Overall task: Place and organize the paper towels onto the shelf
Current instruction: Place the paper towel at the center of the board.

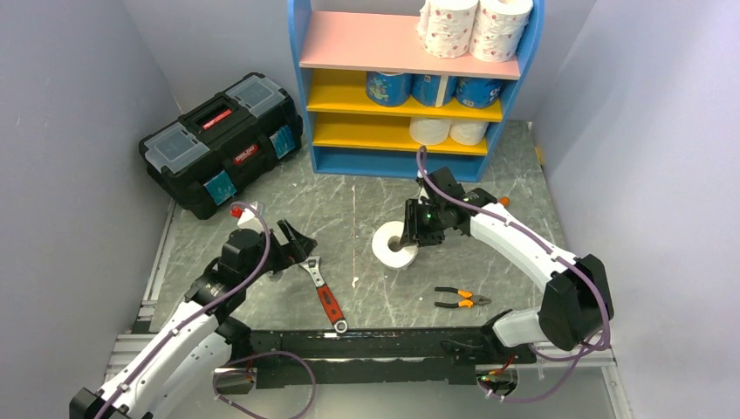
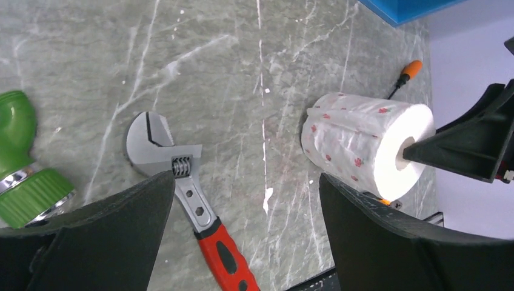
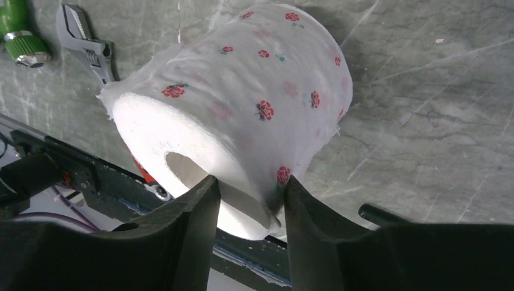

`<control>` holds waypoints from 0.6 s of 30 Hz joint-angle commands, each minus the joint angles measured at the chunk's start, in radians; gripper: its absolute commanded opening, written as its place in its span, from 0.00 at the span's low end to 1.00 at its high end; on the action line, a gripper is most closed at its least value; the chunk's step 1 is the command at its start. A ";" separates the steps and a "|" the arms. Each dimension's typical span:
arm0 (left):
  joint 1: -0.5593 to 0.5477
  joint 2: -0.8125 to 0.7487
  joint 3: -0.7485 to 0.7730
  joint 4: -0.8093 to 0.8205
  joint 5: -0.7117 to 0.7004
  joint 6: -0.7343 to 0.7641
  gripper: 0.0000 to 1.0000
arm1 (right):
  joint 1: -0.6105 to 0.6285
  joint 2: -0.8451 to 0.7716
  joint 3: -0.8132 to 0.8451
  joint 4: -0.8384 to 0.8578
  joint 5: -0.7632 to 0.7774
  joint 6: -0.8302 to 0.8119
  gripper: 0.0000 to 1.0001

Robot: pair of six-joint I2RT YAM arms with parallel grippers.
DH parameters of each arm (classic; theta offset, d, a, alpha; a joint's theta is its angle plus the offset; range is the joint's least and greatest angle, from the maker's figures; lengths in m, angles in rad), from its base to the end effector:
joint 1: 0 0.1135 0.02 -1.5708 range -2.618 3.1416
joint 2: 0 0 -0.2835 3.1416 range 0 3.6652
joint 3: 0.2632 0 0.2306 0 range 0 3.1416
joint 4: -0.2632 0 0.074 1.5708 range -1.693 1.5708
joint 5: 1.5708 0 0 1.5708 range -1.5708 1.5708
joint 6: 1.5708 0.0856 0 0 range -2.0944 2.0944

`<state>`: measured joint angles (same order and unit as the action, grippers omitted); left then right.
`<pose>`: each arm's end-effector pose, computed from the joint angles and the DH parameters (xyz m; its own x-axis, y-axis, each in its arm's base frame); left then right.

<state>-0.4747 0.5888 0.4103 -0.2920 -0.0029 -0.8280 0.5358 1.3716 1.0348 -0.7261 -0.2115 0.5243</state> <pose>0.1391 -0.0712 0.2181 -0.6077 -0.5159 -0.6038 0.0106 0.7550 -0.6557 0.2235 0.1536 0.2367 -0.9442 0.0086 -0.3292 -0.1320 0.9060 0.4023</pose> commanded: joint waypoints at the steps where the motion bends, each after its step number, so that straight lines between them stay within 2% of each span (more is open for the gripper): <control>1: -0.010 0.022 -0.003 0.153 0.069 0.058 0.96 | -0.004 -0.012 0.009 0.045 -0.015 0.011 0.53; 4: -0.024 0.039 0.000 0.167 0.054 0.068 0.96 | -0.004 -0.039 0.028 0.018 0.028 0.003 0.71; 6: -0.031 0.053 0.008 0.167 0.049 0.075 0.96 | -0.004 -0.058 0.050 -0.007 0.065 -0.007 0.77; 9: -0.034 0.068 0.020 0.159 0.044 0.078 0.96 | 0.002 -0.102 0.091 -0.040 0.142 -0.033 0.79; 13: -0.035 0.059 0.022 0.133 0.039 0.089 0.96 | 0.041 -0.218 0.063 0.058 0.162 -0.146 0.77; 16: -0.036 0.027 0.017 0.106 0.028 0.093 0.96 | 0.120 -0.259 0.028 0.138 0.183 -0.266 0.77; 18: -0.036 0.000 0.012 0.089 0.024 0.093 0.96 | 0.181 -0.249 0.006 0.177 0.134 -0.369 0.77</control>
<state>-0.5056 0.6357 0.4076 -0.1970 0.0296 -0.7593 0.6266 1.1305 1.0676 -0.6758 -0.0616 0.3618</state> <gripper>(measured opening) 0.962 0.771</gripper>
